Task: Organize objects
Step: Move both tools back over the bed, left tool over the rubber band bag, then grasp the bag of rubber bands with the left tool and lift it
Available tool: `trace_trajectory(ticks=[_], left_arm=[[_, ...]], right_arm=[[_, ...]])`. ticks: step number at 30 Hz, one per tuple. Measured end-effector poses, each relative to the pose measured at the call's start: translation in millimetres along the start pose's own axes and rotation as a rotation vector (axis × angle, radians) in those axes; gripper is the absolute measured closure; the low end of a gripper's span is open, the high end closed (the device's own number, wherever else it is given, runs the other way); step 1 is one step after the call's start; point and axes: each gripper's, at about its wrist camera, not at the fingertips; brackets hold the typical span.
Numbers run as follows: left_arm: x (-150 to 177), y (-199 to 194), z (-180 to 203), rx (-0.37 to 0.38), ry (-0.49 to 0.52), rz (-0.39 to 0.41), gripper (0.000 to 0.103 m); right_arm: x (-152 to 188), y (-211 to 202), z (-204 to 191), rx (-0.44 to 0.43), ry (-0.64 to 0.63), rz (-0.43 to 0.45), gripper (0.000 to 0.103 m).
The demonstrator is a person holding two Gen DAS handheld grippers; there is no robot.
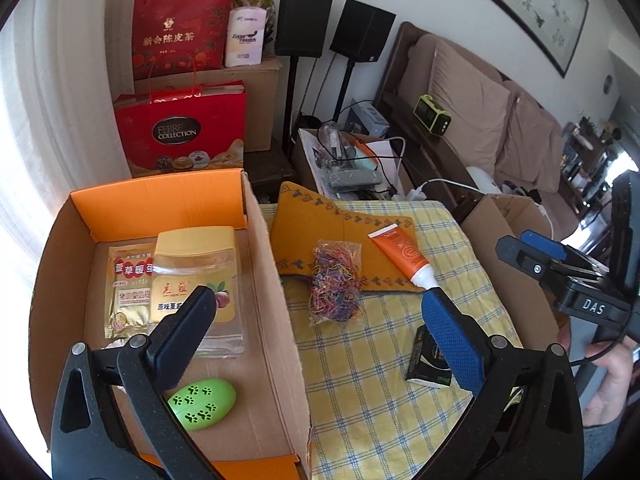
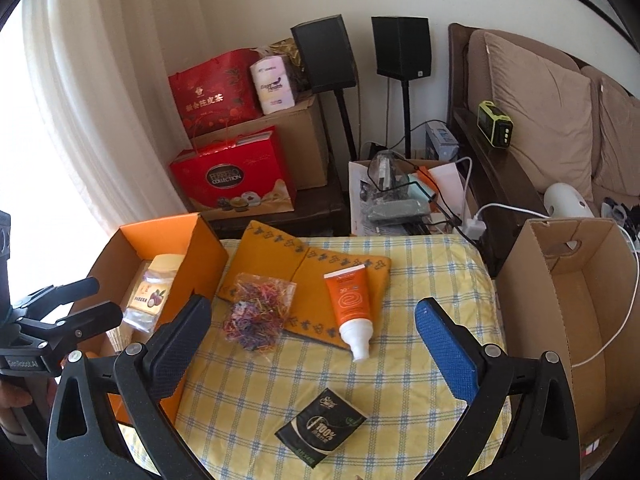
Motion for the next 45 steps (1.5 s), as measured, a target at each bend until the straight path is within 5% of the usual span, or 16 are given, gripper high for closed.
trace_trajectory(ticks=[9,17,25,34,39,45], left_arm=[[-23,37,17,-0.030,0.035,-0.079,0.009],[-44,88,34,-0.118,0.095,-0.220,0.043],[-59,128,43,-0.132,0.101,-0.317,0.050],[-59,150,58,-0.265,0.154,-0.367,0.048],[-59,139,63,-0.240,0.158,-0.334,0.048],[-58,149,75,-0.248,0.201,-0.383,0.049]], right_arm=[[-4,28,35,0.047,0.050,-0.066,0.023],[-14,73,43,0.047,0.041,-0.154,0.044],[-24,116,43,0.042,0.035,-0.233,0.063],[-24,140,38,0.032,0.023,-0.278,0.063],[-20,145,37,0.025,0.022,-0.279,0.063],[-20,147,35,0.028,0.015,-0.278,0.063]])
Point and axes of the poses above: each gripper's, at about its wrist camera, not at the fingertips, and y roughly the way its jaws point, z to its right, x to its underside, and after that the axes turned 13 degrees about -z, right-handed
